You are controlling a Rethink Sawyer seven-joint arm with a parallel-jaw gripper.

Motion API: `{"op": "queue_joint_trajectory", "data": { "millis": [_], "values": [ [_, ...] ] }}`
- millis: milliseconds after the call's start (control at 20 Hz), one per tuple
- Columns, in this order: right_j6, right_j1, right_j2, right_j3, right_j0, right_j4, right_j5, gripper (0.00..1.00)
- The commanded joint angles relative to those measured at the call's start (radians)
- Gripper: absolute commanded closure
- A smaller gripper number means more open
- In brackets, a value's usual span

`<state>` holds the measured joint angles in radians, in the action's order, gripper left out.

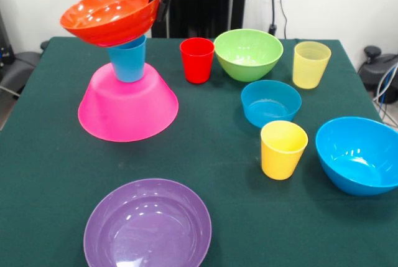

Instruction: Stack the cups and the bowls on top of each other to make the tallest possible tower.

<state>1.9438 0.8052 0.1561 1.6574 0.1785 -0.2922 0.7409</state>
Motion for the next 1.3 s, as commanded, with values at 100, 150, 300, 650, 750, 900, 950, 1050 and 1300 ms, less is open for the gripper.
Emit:
{"op": "queue_joint_trajectory", "data": {
  "millis": [100, 150, 300, 650, 750, 900, 950, 1050, 1300],
  "values": [
    [-0.035, -0.045, -0.093, -0.003, -0.021, -0.029, 0.079, 1.0],
    [-0.033, -0.05, -0.092, -0.008, -0.022, -0.031, 0.078, 1.0],
    [-0.025, -0.047, -0.083, -0.007, -0.031, -0.036, 0.084, 1.0],
    [-0.017, -0.059, -0.069, -0.025, -0.043, -0.039, 0.122, 1.0],
    [-0.012, -0.055, -0.064, -0.018, -0.048, -0.04, 0.12, 1.0],
    [0.003, -0.062, -0.059, -0.025, -0.047, -0.031, 0.13, 1.0],
    [0.001, -0.061, -0.062, -0.023, -0.043, -0.025, 0.131, 1.0],
    [-0.002, -0.057, -0.059, -0.013, -0.044, -0.028, 0.13, 1.0],
    [-0.009, -0.066, -0.052, -0.035, -0.053, -0.04, 0.17, 1.0]
  ]
}}
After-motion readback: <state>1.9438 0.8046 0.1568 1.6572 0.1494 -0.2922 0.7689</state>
